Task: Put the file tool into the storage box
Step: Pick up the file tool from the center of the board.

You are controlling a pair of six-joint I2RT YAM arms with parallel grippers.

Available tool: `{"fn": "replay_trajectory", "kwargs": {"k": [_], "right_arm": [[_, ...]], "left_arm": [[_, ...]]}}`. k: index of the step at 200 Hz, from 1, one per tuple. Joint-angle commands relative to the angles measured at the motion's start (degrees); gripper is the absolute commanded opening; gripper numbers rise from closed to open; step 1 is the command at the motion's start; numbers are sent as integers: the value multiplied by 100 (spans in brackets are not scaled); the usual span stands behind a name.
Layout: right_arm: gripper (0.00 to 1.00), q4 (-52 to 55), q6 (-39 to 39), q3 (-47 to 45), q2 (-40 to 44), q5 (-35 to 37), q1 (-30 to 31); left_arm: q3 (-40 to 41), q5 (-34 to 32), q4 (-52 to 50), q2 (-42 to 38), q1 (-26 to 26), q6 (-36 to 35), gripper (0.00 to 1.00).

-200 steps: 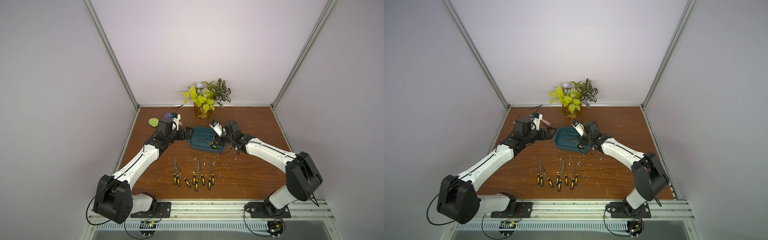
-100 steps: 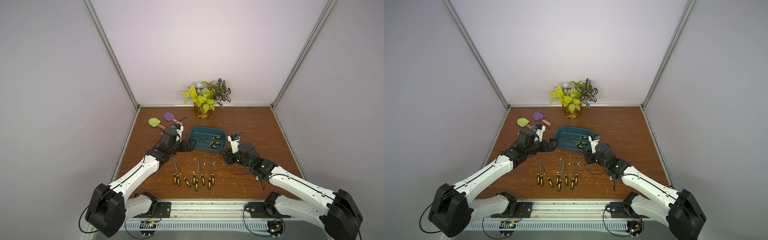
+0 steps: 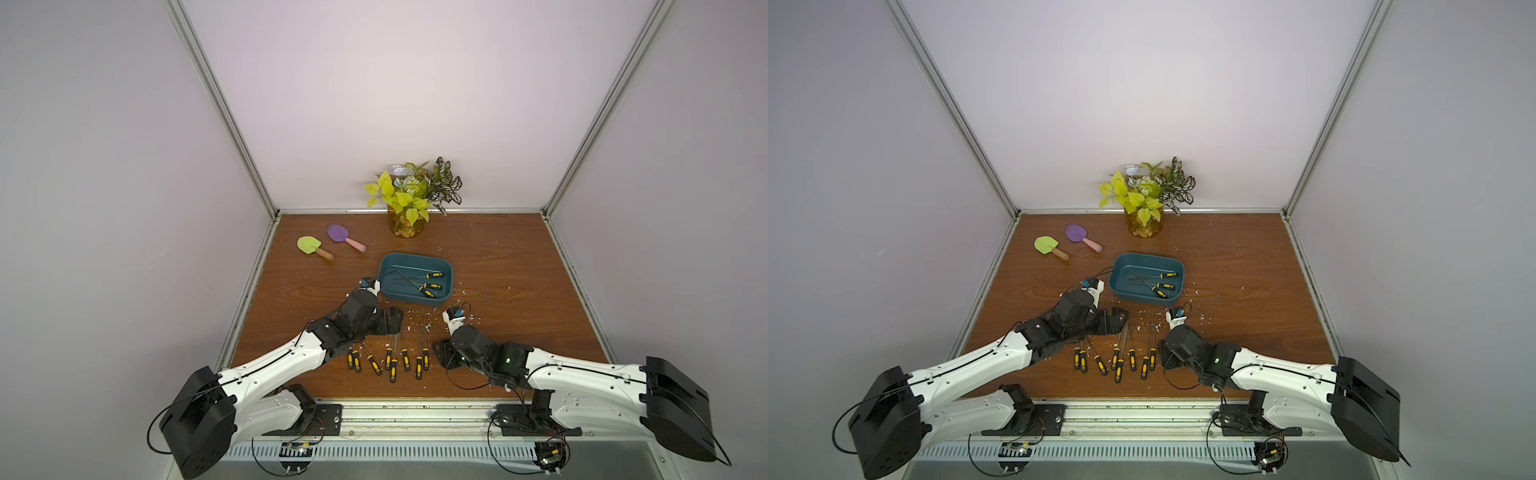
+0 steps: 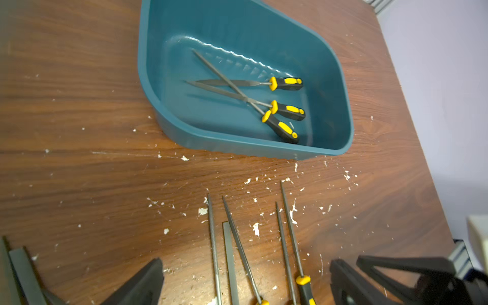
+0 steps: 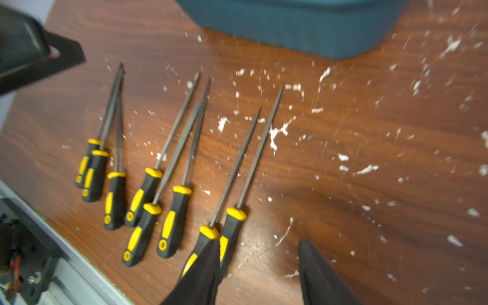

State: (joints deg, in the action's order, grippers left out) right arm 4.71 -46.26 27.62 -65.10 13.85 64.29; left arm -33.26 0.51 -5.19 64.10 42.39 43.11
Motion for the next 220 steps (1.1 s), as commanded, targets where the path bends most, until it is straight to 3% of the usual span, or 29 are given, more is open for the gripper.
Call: {"fn": "replay_trajectory", "kwargs": {"k": [1,104,220], "right_arm": [[53,-283,-335,49,-206,232,190],[53,89,-267,834,-1418,503,533],[54,1171,-371,795,-1479,1103,542]], "left_arm": [[129,-361,94,-2,89,318,100],[381,-433,37,-414,86,471,100],[328,-326,79,-484,100,377,100]]}}
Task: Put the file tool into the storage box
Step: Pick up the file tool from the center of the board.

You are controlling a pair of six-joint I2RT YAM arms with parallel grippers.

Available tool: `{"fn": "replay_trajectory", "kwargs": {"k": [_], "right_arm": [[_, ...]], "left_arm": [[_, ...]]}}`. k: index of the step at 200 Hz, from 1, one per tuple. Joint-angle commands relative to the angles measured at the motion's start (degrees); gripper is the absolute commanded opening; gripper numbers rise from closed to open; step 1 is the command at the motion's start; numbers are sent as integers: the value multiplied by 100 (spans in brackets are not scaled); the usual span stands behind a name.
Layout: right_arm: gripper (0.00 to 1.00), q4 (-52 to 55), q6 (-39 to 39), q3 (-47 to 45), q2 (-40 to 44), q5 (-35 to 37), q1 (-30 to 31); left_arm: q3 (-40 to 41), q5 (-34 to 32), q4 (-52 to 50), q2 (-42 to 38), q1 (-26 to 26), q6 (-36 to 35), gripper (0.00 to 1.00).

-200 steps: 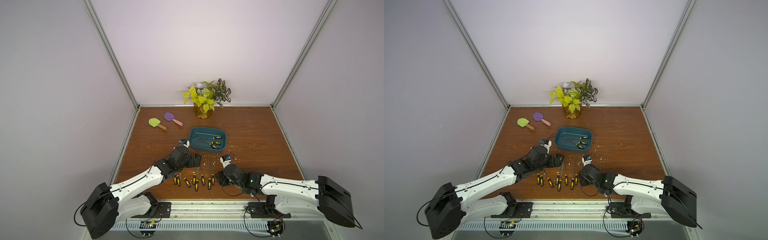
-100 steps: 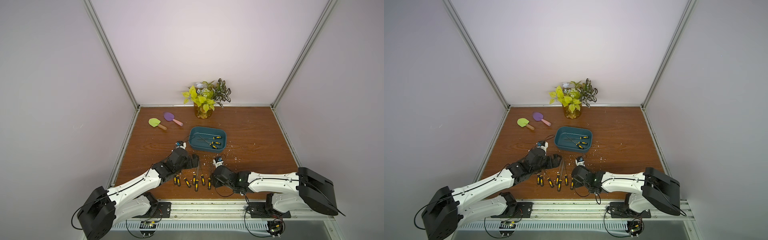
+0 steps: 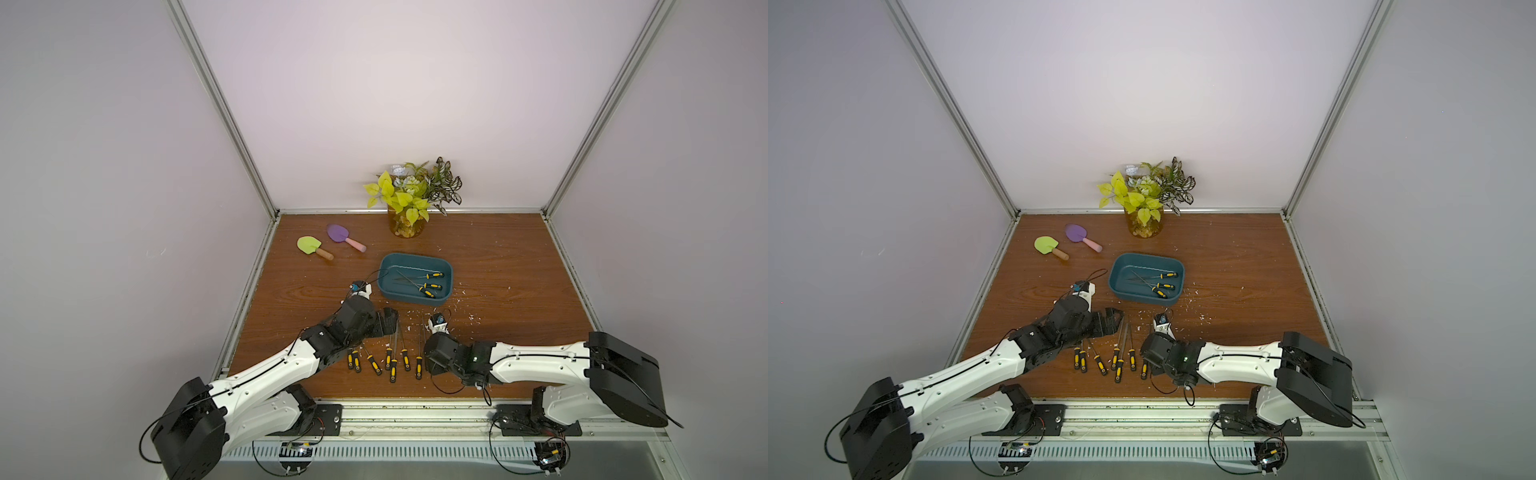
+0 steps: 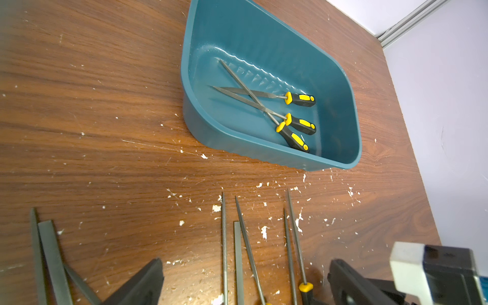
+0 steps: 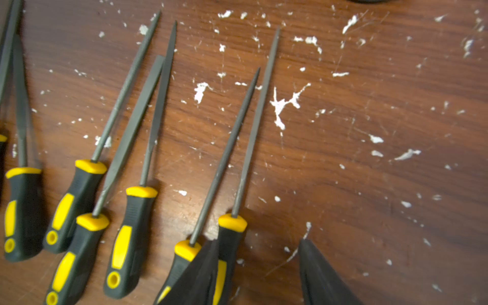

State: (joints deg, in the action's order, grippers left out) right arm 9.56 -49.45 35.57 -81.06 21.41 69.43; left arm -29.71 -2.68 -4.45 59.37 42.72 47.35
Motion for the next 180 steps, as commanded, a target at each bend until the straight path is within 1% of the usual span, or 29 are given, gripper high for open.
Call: {"fn": "replay_trajectory", "kwargs": {"k": [1,31,58,77,101,139,180], "right_arm": [[54,695,-54,-4,125,351,28],[54,904,84,-78,482,532,28],[54,385,696,-290,917,97,31],[55,251,885,-389,1154,14,32],[55,126,944,-509,1317,14,31],[55,-190,1053,-574,1197,-271,31],[53,-238,1211,-324,605,-444,28]], "left_arm": [[-21,-10,5,-13,73,-44,100],[18,4,117,8,79,7,100],[11,28,155,65,87,11,100],[0,52,155,92,89,2,100],[5,38,141,66,96,17,100],[-12,35,141,39,99,14,100],[-50,33,144,48,104,2,100]]}}
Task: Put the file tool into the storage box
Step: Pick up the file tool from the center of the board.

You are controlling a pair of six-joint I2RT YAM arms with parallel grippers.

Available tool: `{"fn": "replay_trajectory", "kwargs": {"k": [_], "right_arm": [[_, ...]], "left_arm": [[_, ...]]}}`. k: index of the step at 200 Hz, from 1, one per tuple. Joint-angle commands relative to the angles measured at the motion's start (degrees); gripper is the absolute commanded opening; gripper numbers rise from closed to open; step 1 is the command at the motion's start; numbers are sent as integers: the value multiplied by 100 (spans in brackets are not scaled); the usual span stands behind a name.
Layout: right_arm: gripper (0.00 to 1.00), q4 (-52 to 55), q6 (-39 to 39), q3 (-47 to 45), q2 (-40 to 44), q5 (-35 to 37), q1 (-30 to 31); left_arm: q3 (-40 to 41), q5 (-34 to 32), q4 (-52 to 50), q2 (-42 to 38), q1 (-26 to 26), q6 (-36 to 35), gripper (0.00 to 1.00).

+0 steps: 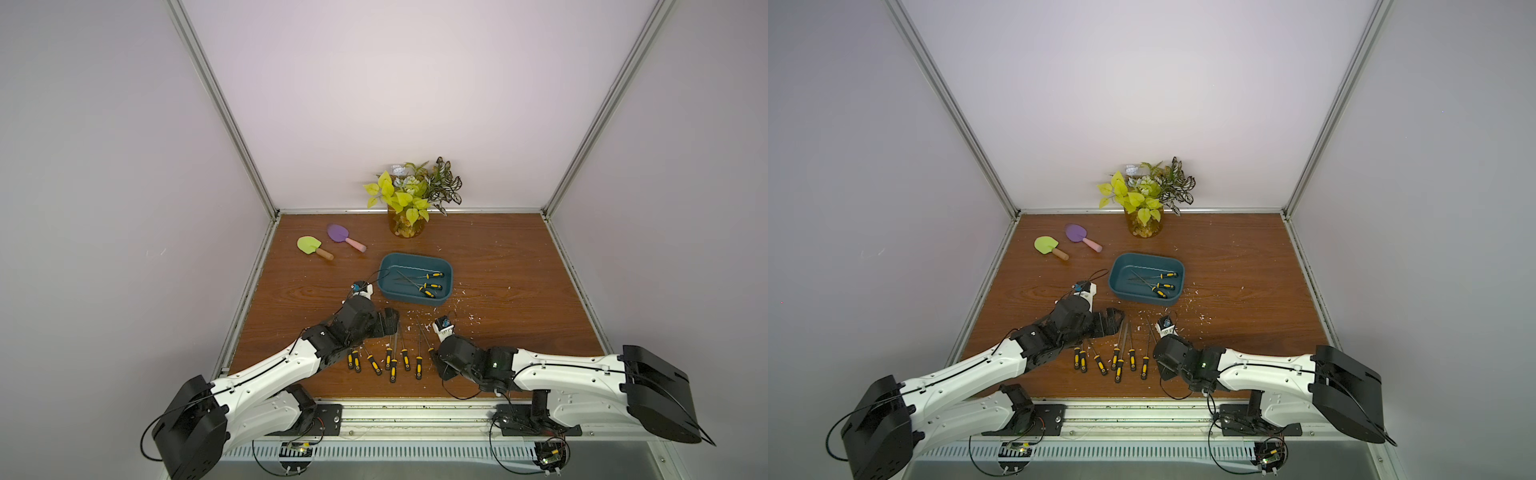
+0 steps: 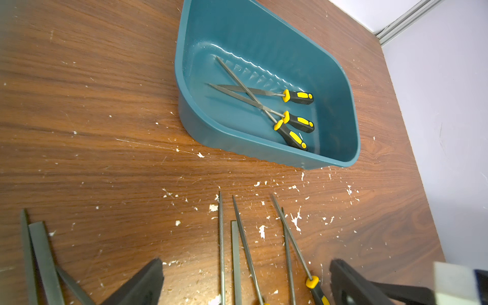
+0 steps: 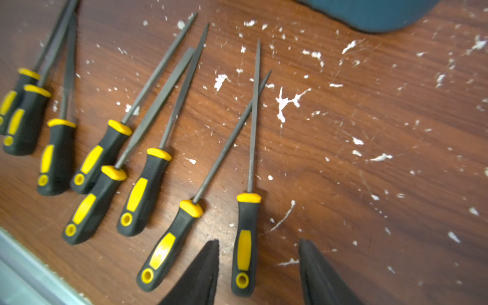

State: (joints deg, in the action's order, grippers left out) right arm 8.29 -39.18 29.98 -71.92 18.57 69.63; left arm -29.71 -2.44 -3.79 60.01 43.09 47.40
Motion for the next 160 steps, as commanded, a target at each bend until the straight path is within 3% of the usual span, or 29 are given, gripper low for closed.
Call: {"fn": "replay_trajectory", "kwargs": {"k": [1,55,75,114,160], "right_arm": [[53,-110,187,236,-324,-160,8],[47,-34,183,430,-841,-63,16],[40,-30,213,413,-858,2,13],[25,144,451,412,-745,98,12],[17,481,880,363,-275,351,11]], "left_arm": [[-46,7,79,-15,68,-2,100],[-78,-70,-63,-127,63,-41,100],[-134,-145,-186,-189,63,-98,100],[-302,-279,-371,-309,61,-208,100],[-508,-543,-546,-420,67,-458,100]]}}
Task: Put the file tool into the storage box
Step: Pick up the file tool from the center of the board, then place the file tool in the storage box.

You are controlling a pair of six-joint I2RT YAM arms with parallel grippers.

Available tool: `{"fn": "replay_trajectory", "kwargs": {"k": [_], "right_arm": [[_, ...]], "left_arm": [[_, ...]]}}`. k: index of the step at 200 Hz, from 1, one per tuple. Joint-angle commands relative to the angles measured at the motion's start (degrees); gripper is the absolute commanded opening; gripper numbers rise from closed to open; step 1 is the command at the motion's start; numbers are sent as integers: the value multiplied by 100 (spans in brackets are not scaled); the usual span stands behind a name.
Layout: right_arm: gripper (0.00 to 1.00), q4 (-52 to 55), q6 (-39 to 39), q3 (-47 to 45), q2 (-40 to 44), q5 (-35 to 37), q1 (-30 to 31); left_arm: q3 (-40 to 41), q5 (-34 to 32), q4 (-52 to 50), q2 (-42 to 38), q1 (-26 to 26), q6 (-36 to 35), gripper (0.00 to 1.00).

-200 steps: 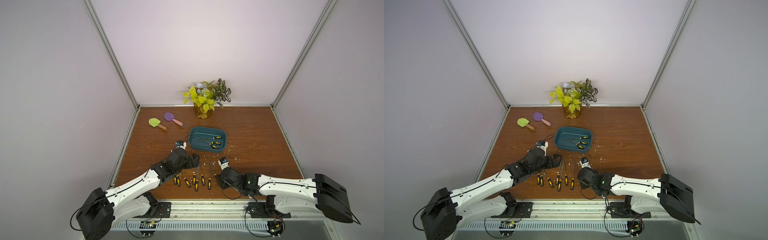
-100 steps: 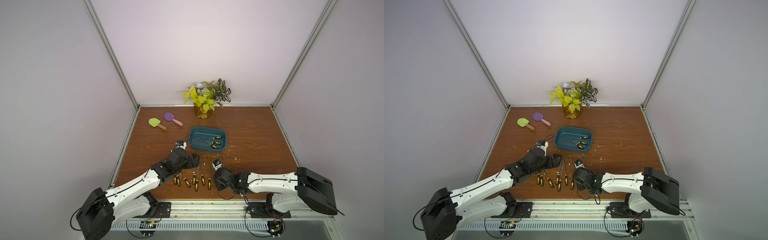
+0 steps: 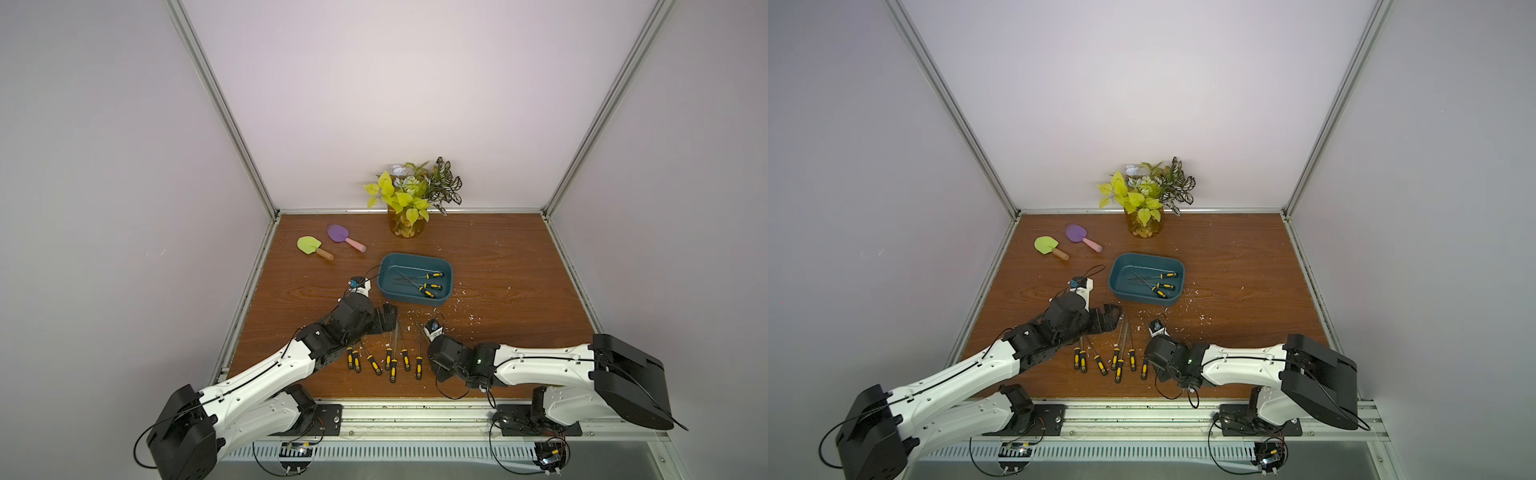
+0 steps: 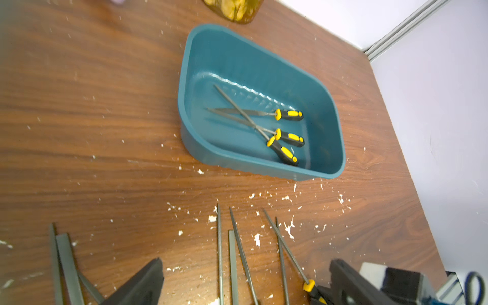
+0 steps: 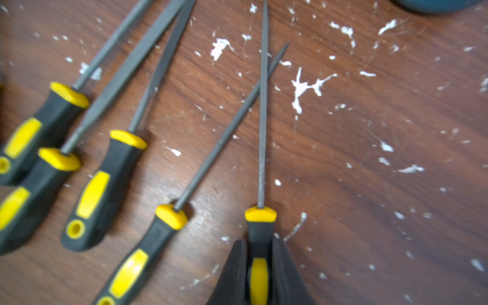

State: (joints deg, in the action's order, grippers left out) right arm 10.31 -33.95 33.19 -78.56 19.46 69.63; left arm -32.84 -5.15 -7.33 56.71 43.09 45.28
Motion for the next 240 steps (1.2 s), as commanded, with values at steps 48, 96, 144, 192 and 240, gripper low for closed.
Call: {"fn": "replay_trajectory", "kwargs": {"k": [48,96,144,192,240], "right_arm": [[15,417,1064,55,1139,208,11],[14,65,1743,137,2161,213,-18],[10,55,2307,702,2144,-302,-656],[9,-131,3386,1353,1428,-981,-1415],[9,-545,4391,1688,930,-1589,-2322]], "left_arm": [[-222,-135,-138,-206,61,-160,100],[-944,-268,-749,-486,21,-501,100],[-1525,42,-1170,-597,-191,-855,100],[-2417,781,-1496,126,-642,-1257,100],[-3094,1442,-1448,1036,-1131,-1633,100]]}}
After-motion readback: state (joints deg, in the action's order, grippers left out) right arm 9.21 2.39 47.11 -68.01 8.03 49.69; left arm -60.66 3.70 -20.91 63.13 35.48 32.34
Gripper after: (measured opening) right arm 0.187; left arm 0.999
